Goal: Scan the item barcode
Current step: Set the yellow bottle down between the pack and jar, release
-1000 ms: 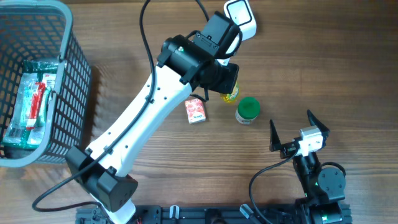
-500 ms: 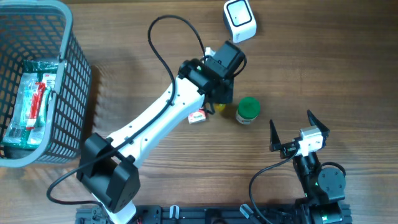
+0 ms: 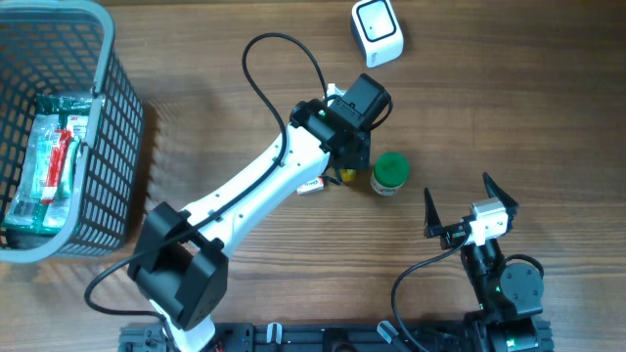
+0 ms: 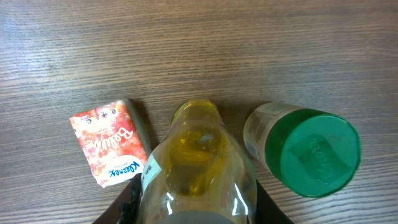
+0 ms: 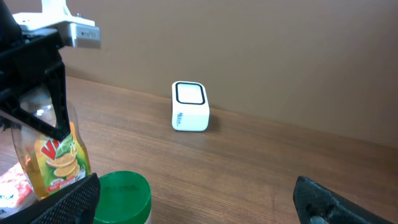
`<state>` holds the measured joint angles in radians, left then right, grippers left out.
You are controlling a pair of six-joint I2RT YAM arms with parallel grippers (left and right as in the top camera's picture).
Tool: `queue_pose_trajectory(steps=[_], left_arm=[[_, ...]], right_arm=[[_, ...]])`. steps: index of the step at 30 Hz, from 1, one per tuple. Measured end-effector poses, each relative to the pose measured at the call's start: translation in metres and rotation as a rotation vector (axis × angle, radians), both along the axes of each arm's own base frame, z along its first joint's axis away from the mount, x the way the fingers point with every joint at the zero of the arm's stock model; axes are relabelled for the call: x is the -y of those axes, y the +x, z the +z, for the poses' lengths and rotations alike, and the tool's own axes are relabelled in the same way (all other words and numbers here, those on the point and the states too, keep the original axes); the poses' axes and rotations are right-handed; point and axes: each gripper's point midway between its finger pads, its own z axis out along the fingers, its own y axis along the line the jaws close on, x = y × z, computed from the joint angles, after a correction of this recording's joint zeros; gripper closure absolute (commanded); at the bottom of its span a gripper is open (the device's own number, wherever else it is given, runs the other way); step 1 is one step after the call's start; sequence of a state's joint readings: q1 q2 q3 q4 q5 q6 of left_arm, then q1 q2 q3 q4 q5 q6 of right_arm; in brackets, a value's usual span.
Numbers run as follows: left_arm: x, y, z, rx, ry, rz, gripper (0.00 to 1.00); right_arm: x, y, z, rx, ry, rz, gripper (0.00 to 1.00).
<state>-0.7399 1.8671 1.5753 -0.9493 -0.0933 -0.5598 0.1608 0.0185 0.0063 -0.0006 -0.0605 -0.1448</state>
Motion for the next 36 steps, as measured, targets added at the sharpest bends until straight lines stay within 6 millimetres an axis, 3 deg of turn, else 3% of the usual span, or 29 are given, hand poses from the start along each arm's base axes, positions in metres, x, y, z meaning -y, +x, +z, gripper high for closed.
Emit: queue_pose_trajectory(steps=[6,32,36], left_arm=[[0.0,0.0,-0.01,-0.018,0.016,0.0,0.74],[0.004,0.003,-0.023,-0.025,0.032,-0.003,0.74],[0.003,0.004,-0.023,-0.019,0.035,-0.001,0.69]], right_arm=[[0.0,0.0,0.0,0.0,0.0,0.0,0.0],[0.0,0.0,0.0,0.0,0.0,0.0,0.0],[0.0,0.0,0.0,0.0,0.0,0.0,0.0]])
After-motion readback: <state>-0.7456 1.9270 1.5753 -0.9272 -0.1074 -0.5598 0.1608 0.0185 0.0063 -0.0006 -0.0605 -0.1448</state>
